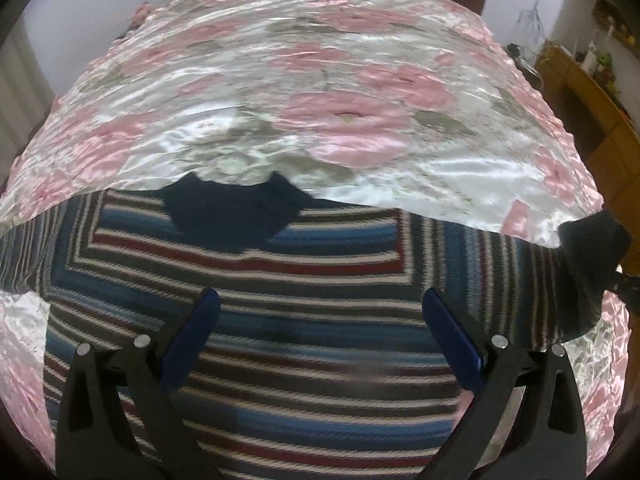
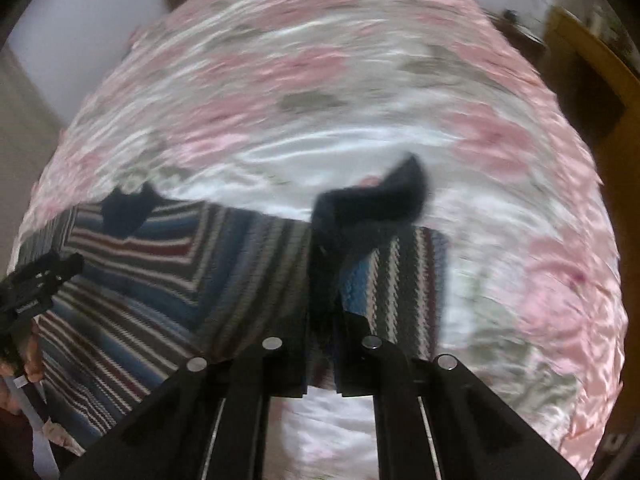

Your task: Fold small clothes

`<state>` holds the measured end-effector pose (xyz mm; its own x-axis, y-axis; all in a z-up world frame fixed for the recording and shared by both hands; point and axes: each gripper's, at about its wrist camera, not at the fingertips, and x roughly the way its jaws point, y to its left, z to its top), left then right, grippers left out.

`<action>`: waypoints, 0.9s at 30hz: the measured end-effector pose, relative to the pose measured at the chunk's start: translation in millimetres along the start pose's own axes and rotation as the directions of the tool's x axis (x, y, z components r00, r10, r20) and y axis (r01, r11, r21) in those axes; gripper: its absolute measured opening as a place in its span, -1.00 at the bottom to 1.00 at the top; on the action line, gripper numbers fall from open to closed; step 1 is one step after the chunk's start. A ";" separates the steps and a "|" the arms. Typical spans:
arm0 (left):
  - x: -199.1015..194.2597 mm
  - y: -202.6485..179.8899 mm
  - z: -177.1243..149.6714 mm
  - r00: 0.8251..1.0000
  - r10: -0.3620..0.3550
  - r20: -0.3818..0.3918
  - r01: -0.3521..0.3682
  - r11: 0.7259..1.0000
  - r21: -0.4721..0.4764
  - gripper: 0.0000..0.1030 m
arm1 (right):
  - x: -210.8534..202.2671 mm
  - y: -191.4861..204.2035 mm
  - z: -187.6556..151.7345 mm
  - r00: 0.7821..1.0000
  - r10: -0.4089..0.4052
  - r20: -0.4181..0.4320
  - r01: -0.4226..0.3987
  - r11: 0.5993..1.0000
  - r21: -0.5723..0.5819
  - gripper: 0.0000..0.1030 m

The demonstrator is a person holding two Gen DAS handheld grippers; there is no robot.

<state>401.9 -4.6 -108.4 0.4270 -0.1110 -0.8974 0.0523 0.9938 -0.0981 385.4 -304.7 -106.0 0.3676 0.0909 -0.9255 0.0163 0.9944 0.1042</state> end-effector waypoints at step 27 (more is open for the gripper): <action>69.9 -102.3 -34.2 0.945 -0.204 -0.254 0.213 0.977 0.009 0.95 | 3.6 -2.7 -147.3 0.994 -0.102 0.045 0.092 0.977 0.194 0.02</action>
<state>395.6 -113.8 -175.9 0.1635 -0.3064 -0.9377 0.1501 0.9472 -0.2834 249.6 -299.2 -163.3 0.4054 -0.0135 -0.9140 0.2297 0.9693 0.0875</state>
